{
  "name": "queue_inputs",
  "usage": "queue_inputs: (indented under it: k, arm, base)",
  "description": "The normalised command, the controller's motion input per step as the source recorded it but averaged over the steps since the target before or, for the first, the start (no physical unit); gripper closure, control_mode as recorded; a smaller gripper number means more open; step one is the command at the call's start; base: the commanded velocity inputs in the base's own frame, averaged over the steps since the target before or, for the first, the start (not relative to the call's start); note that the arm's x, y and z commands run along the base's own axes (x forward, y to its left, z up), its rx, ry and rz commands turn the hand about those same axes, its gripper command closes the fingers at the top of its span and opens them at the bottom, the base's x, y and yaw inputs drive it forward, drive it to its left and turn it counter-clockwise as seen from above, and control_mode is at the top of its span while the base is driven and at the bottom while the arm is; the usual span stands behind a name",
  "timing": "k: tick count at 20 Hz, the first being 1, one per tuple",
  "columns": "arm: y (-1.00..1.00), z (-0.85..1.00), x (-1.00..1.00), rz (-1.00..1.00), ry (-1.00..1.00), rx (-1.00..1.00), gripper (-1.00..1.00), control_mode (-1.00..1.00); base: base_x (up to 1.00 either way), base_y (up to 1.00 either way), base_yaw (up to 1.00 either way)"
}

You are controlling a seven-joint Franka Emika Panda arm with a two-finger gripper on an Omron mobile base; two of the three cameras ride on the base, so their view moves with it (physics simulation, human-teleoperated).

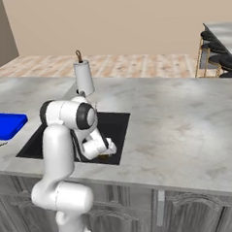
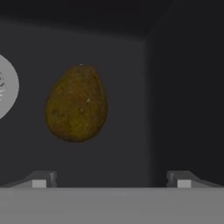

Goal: Pick up all produce items and place them in the sink. Turn on the sink faucet to wash them. Then turn the sink off and put them in the tray.

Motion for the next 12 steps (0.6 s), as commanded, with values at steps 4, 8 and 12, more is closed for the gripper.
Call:
queue_inputs:
  k: [4,8,12]
  arm:
    - [0.02,0.33,0.16,-0.02,0.14,0.00,-1.00,-1.00]
    - [0.06,0.53,0.10,-0.04,0.14,0.00,-1.00,-1.00]
    - [0.00,0.55,0.11,-0.02,0.14,0.00,-1.00,-1.00]
  base:
    - [0.00,0.00,0.00]
    - [0.00,0.00,0.00]
    - [0.00,0.00,0.00]
